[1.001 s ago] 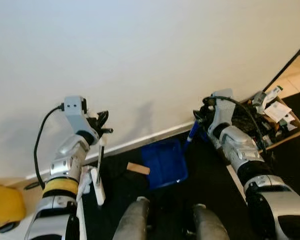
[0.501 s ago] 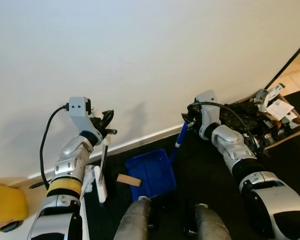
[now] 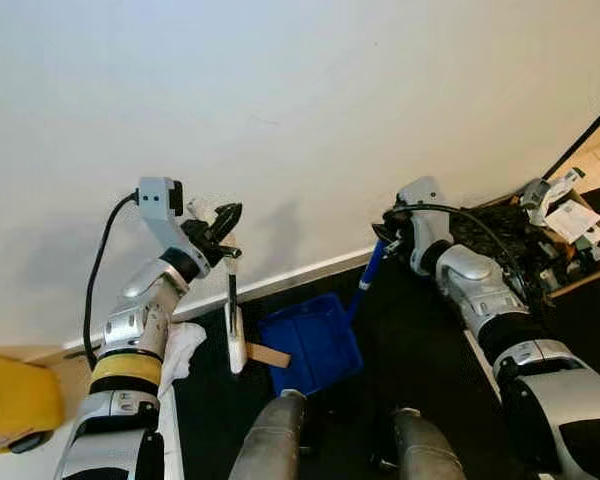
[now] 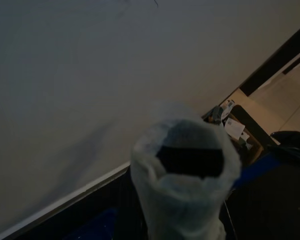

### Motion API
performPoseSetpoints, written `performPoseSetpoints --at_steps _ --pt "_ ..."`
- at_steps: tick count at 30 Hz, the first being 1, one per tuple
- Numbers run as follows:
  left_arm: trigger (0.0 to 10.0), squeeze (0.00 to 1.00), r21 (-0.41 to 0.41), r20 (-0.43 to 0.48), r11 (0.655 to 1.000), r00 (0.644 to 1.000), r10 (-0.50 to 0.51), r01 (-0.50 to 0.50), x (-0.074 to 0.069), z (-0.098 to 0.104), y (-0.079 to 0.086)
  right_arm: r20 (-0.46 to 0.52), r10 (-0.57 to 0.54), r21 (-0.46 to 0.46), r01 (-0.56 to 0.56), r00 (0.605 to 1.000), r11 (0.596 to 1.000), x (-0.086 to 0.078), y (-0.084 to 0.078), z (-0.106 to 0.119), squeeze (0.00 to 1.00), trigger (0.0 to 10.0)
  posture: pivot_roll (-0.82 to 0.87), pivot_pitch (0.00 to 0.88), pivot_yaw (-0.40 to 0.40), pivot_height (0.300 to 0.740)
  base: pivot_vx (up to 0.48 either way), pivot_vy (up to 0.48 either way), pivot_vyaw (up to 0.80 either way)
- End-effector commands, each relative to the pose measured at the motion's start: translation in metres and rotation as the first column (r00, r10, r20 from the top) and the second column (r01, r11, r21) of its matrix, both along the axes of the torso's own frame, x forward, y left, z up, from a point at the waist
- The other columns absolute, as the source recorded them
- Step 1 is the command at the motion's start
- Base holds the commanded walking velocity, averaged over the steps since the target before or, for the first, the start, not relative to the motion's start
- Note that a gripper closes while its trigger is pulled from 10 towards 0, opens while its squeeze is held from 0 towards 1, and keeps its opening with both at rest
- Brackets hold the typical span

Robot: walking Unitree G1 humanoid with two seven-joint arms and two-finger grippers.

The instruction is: Sweep floor

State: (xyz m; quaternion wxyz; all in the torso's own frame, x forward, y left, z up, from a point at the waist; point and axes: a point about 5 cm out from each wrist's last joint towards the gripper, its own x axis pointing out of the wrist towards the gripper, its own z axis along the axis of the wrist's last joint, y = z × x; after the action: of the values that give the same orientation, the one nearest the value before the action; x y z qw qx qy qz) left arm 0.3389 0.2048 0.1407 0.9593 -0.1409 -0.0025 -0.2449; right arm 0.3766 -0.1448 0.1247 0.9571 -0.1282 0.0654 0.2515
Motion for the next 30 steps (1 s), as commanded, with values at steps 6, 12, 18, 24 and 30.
performPoseSetpoints --at_steps 6,12,18,24,30 --pt "10.0 0.0 0.057 -0.131 0.996 0.989 0.071 -0.064 -0.015 -0.037 0.011 -0.001 -0.047 -0.107 0.047 0.999 0.993 -0.004 -0.029 -0.005 0.0 10.0 0.15 0.293 0.047 0.74 0.0 0.0 0.0" --pt "10.0 0.0 0.09 -0.166 0.994 0.983 0.073 -0.059 -0.022 -0.044 0.017 0.019 -0.017 -0.138 0.019 1.0 0.99 -0.005 -0.018 -0.007 0.0 10.0 0.15 0.289 0.042 0.74 0.0 0.0 0.0" --pt "10.0 0.0 0.057 -0.162 0.997 0.984 0.068 -0.059 -0.022 -0.045 0.013 -0.013 0.004 -0.1 -0.005 1.0 0.995 -0.005 0.0 -0.013 0.0 10.0 0.16 0.29 0.034 0.74 0.0 0.0 0.0" --pt "10.0 0.0 0.065 -0.19 0.998 0.981 0.039 -0.027 -0.025 -0.052 0.006 -0.049 0.044 -0.062 -0.047 0.998 0.997 -0.014 0.03 -0.03 0.0 10.0 0.17 0.299 0.035 0.74 0.0 0.0 0.0" --pt "10.0 0.0 -0.219 -0.236 0.974 0.972 0.012 -0.066 -0.014 -0.042 -0.007 -0.038 0.137 -0.115 -0.14 0.99 0.983 -0.015 0.042 -0.028 0.0 10.0 0.17 0.304 0.037 0.74 0.0 0.0 0.0"
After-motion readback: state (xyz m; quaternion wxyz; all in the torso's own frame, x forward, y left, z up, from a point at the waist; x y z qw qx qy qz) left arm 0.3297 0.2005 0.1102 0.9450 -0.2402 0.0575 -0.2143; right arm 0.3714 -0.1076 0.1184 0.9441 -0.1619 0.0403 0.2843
